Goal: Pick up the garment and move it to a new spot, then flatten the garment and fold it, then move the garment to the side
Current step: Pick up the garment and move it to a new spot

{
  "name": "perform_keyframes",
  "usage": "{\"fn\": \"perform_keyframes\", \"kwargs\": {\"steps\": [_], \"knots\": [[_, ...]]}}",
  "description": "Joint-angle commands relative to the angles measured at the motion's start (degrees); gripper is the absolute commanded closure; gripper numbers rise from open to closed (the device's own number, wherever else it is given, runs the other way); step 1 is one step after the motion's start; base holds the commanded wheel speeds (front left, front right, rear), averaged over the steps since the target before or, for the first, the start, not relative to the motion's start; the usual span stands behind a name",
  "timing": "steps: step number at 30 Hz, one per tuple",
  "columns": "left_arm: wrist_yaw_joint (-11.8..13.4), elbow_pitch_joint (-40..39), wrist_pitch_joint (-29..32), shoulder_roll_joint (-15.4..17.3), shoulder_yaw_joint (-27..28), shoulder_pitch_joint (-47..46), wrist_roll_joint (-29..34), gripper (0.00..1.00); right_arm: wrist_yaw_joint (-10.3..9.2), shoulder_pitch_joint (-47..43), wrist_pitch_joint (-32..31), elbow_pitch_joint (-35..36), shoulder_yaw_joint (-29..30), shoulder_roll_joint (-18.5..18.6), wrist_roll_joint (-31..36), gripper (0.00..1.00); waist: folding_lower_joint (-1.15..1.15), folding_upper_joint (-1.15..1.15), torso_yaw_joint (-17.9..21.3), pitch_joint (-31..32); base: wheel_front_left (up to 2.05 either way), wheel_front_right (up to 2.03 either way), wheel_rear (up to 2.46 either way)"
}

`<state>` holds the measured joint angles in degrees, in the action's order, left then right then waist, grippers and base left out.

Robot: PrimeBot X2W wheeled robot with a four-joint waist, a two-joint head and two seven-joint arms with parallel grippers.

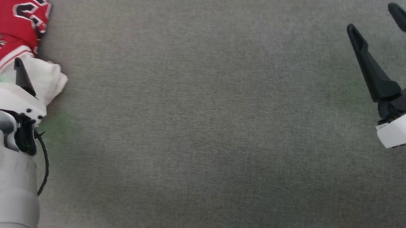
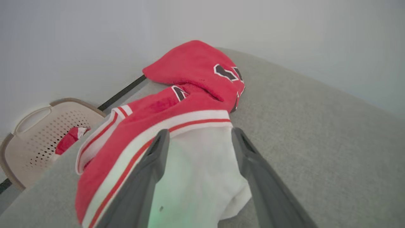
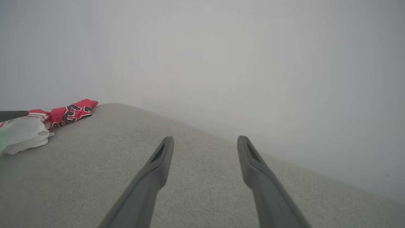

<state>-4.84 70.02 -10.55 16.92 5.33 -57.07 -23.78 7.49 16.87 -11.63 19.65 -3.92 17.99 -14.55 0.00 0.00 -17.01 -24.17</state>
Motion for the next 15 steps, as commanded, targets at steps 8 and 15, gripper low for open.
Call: {"fn": "perform_keyframes", "kwargs": {"steps": [8,15], "knots": [[3.9,3.2,9.1,0.1,0.0,-2.5,-1.0,0.0,0.01,2.0,-3.1,3.7,0.2,1.4,0.1,0.0,0.0,0.0,1.5,-3.5,0.0,0.0,0.0],[6.5,4.0,18.9,-0.8,-0.9,-1.3,-1.1,0.0,0.01,2.7,-4.6,4.7,0.2,1.2,0.5,0.0,0.0,0.0,1.5,-4.2,0.0,0.0,0.0]]}}
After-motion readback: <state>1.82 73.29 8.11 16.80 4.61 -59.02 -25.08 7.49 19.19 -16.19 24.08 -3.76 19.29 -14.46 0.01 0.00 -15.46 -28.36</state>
